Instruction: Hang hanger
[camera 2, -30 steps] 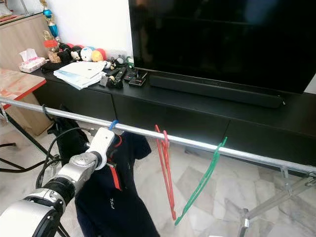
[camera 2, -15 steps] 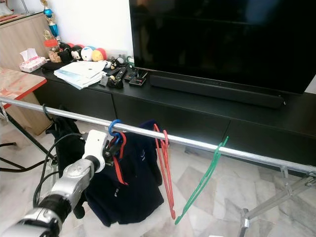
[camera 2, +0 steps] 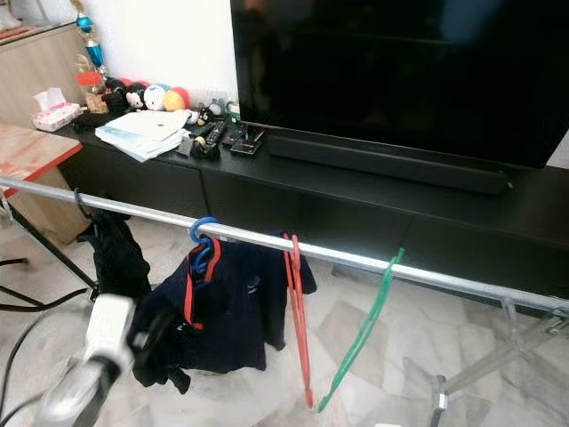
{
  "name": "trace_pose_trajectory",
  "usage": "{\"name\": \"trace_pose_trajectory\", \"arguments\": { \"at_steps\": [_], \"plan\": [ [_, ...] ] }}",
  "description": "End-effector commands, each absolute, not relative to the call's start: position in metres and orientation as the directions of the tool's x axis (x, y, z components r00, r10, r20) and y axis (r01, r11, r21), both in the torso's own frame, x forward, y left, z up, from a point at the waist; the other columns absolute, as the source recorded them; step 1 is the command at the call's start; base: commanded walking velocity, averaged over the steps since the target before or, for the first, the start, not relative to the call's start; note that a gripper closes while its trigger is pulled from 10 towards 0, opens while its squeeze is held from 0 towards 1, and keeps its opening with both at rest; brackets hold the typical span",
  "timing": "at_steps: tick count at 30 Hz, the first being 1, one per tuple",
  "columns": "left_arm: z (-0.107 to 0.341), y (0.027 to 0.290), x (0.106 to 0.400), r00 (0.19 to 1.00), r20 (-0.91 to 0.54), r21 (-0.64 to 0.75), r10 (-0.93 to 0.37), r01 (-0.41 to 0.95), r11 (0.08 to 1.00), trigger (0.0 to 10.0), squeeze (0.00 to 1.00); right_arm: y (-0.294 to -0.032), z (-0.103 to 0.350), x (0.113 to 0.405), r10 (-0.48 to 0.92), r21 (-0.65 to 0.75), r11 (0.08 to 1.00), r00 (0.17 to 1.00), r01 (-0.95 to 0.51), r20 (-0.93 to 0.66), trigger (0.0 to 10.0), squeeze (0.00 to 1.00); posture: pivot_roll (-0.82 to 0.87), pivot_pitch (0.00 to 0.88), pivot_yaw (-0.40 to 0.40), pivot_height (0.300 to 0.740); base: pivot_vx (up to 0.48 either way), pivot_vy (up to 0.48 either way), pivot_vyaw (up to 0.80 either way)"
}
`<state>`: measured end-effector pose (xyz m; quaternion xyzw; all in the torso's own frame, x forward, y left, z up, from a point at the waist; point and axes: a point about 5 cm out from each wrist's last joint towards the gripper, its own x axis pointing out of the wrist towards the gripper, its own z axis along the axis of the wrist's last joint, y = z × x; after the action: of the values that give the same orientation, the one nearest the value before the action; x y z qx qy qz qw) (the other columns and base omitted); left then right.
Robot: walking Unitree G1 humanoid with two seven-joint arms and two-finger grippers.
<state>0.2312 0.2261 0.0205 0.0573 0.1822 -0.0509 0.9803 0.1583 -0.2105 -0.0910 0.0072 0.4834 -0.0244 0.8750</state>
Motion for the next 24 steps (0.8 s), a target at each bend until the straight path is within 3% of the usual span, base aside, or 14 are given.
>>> {"name": "trace_pose_trajectory", "arguments": {
  "at_steps": [1,8,13,24],
  "plan": [
    [0.001,0.237,0.218,0.88,-0.474,0.115,-0.036,0.102,0.988,10.0,0.0,-0.207,-0.093,0.155,-0.026,-0.001,0.999,0.52,0.05,-0.854,10.0,0.0,0.06,0.01,0.038,0.74,0.0,0.0,0.0],
    [-0.048,0.235,0.192,0.728,-0.684,0.093,-0.04,0.142,0.985,10.0,0.0,-0.205,-0.093,0.156,-0.029,0.001,0.998,0.521,0.056,-0.853,10.0,0.0,0.05,0.0,0.04,0.74,0.0,0.0,0.0],
    [-0.067,0.223,0.191,0.634,-0.774,0.062,-0.011,0.094,0.994,10.0,0.0,-0.204,-0.093,0.156,-0.035,-0.001,0.998,0.52,0.065,-0.854,10.0,0.0,0.04,0.0,0.04,0.74,0.0,0.0,0.0],
    [-0.072,0.208,0.201,0.579,-0.809,0.086,0.101,-0.054,0.995,10.0,0.0,-0.207,-0.093,0.157,-0.053,-0.008,0.996,0.521,0.088,-0.852,10.0,0.0,0.01,0.0,0.035,0.74,0.0,0.0,0.0]
  ]
}}
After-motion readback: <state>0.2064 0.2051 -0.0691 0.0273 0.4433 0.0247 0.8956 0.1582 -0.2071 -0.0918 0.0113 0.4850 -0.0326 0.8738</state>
